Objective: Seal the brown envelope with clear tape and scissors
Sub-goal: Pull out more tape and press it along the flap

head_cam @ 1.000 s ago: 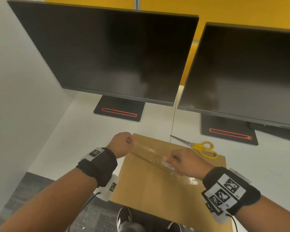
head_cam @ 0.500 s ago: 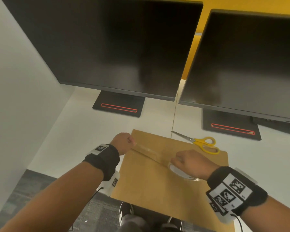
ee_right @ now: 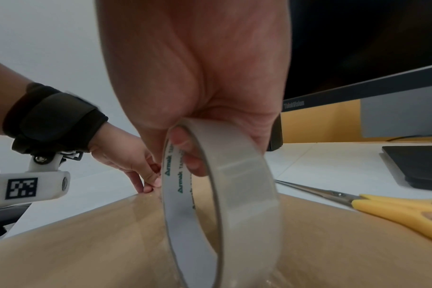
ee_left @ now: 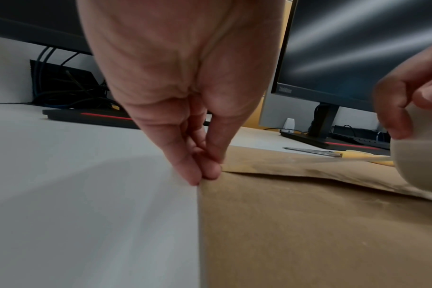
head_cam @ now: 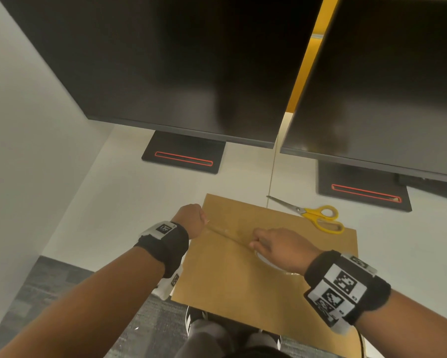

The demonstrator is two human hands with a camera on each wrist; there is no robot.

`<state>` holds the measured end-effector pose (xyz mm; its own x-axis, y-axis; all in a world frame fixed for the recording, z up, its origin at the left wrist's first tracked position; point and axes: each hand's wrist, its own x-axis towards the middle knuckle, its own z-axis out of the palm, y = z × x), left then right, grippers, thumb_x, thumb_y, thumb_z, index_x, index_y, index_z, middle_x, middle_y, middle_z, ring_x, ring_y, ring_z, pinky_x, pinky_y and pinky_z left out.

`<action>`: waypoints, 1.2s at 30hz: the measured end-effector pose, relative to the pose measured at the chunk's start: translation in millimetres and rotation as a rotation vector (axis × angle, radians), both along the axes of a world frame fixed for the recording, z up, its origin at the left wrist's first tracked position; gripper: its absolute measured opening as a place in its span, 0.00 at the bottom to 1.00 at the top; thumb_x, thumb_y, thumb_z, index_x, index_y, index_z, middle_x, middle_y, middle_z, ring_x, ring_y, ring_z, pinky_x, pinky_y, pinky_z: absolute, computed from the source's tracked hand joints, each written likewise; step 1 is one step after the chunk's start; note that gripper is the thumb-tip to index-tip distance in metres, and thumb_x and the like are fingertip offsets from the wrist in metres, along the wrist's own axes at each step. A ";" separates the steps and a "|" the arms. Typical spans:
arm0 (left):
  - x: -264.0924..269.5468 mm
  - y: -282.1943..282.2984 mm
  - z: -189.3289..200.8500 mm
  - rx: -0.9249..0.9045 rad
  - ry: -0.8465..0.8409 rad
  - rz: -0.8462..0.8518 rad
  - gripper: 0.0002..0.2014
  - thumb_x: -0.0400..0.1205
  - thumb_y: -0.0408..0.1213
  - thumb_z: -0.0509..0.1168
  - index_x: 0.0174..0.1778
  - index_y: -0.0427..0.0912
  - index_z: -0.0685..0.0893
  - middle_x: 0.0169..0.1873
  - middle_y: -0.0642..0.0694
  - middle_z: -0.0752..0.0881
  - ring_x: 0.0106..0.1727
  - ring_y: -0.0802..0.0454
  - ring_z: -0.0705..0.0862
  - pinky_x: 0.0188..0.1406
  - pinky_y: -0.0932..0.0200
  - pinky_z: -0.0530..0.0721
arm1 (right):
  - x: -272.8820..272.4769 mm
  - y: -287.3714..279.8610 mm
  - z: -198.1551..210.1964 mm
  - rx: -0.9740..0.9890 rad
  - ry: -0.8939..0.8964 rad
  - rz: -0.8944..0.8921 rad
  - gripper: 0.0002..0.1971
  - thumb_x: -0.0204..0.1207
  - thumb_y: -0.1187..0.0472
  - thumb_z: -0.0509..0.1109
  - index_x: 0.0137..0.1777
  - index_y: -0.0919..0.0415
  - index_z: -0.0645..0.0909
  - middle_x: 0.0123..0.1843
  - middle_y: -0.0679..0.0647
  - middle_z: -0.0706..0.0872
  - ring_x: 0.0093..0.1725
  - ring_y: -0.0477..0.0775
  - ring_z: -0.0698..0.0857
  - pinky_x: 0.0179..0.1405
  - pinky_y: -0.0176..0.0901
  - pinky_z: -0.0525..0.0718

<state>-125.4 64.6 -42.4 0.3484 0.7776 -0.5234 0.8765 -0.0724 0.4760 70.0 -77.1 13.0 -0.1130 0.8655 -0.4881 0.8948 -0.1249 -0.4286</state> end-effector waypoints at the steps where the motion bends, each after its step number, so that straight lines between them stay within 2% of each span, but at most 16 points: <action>1: -0.6 0.5 -1.3 0.004 0.007 -0.002 0.04 0.81 0.31 0.60 0.43 0.41 0.79 0.54 0.42 0.87 0.57 0.44 0.84 0.60 0.50 0.83 | -0.3 0.8 0.0 -0.004 0.005 -0.005 0.15 0.85 0.47 0.54 0.55 0.56 0.76 0.42 0.54 0.84 0.44 0.57 0.81 0.40 0.48 0.75; 5: -1.6 2.0 -3.2 0.018 0.030 -0.005 0.07 0.81 0.32 0.60 0.48 0.37 0.83 0.52 0.42 0.87 0.55 0.44 0.84 0.57 0.51 0.84 | -3.8 5.8 -0.6 -0.026 0.011 -0.007 0.16 0.85 0.47 0.55 0.55 0.56 0.79 0.43 0.55 0.85 0.44 0.55 0.82 0.43 0.47 0.77; 9: -2.6 -0.4 -4.9 0.027 0.013 0.012 0.10 0.80 0.31 0.58 0.51 0.35 0.83 0.53 0.41 0.87 0.55 0.43 0.84 0.58 0.47 0.84 | -7.9 13.3 -2.0 -0.054 -0.024 0.012 0.17 0.85 0.48 0.55 0.54 0.57 0.82 0.40 0.51 0.80 0.42 0.53 0.78 0.41 0.45 0.74; 14: -2.8 -1.9 -6.4 0.045 0.005 0.016 0.10 0.80 0.31 0.58 0.52 0.34 0.82 0.52 0.40 0.87 0.55 0.42 0.84 0.57 0.44 0.84 | -9.7 20.0 -6.8 -0.101 -0.094 0.040 0.19 0.85 0.49 0.54 0.49 0.60 0.82 0.39 0.55 0.82 0.41 0.55 0.78 0.41 0.45 0.73; 17: -0.5 -2.0 -5.9 0.057 0.020 0.005 0.09 0.80 0.30 0.59 0.52 0.34 0.80 0.52 0.40 0.86 0.54 0.42 0.84 0.57 0.46 0.84 | -12.6 23.3 -6.9 -0.127 -0.143 0.065 0.18 0.86 0.49 0.53 0.45 0.58 0.80 0.31 0.49 0.73 0.41 0.55 0.77 0.41 0.44 0.71; 19: 2.9 -2.4 -1.4 0.096 0.053 -0.015 0.09 0.80 0.30 0.62 0.55 0.33 0.77 0.53 0.39 0.83 0.53 0.41 0.83 0.54 0.48 0.84 | -14.8 25.5 -6.2 -0.148 -0.166 0.076 0.20 0.86 0.48 0.53 0.51 0.60 0.82 0.33 0.50 0.75 0.42 0.55 0.77 0.42 0.45 0.72; 22: 9.4 -4.5 4.3 0.163 0.118 -0.130 0.09 0.81 0.28 0.60 0.56 0.32 0.77 0.56 0.36 0.78 0.55 0.39 0.82 0.57 0.46 0.83 | -16.8 27.0 -4.8 -0.155 -0.174 0.084 0.21 0.86 0.46 0.52 0.58 0.59 0.82 0.44 0.55 0.82 0.46 0.56 0.80 0.44 0.45 0.73; 24: 14.4 -7.0 5.0 0.152 0.167 -0.228 0.12 0.80 0.24 0.57 0.58 0.31 0.79 0.58 0.36 0.80 0.56 0.39 0.83 0.58 0.48 0.83 | -16.2 27.1 -3.5 -0.131 -0.139 0.071 0.19 0.85 0.45 0.54 0.59 0.58 0.77 0.49 0.56 0.84 0.46 0.56 0.79 0.42 0.45 0.72; 26: 17.7 -7.1 5.6 0.115 0.186 -0.275 0.15 0.79 0.23 0.56 0.59 0.31 0.80 0.59 0.36 0.81 0.57 0.40 0.83 0.58 0.51 0.83 | -12.8 24.9 -1.6 -0.105 -0.070 0.039 0.16 0.82 0.44 0.59 0.55 0.57 0.73 0.42 0.51 0.81 0.42 0.53 0.77 0.35 0.45 0.71; 28: 17.8 -5.1 7.7 0.090 0.186 -0.306 0.14 0.80 0.24 0.56 0.59 0.32 0.82 0.59 0.36 0.82 0.58 0.41 0.83 0.60 0.51 0.82 | -7.2 19.8 0.8 -0.079 -0.018 0.023 0.12 0.79 0.45 0.64 0.51 0.54 0.71 0.37 0.48 0.78 0.40 0.52 0.77 0.30 0.40 0.69; 32: 16.0 -6.0 6.5 0.112 0.173 -0.323 0.13 0.82 0.35 0.61 0.59 0.35 0.80 0.60 0.39 0.80 0.57 0.42 0.83 0.59 0.49 0.82 | 7.8 5.2 3.0 -0.064 0.127 -0.026 0.10 0.73 0.53 0.70 0.50 0.45 0.73 0.42 0.49 0.83 0.42 0.51 0.80 0.34 0.36 0.73; 36: 19.4 -11.3 6.0 0.148 0.206 -0.366 0.18 0.82 0.43 0.61 0.63 0.36 0.76 0.63 0.39 0.76 0.58 0.41 0.81 0.57 0.51 0.81 | 21.8 -6.9 2.9 -0.101 0.280 -0.139 0.16 0.73 0.52 0.72 0.61 0.41 0.78 0.51 0.45 0.87 0.40 0.38 0.83 0.38 0.28 0.78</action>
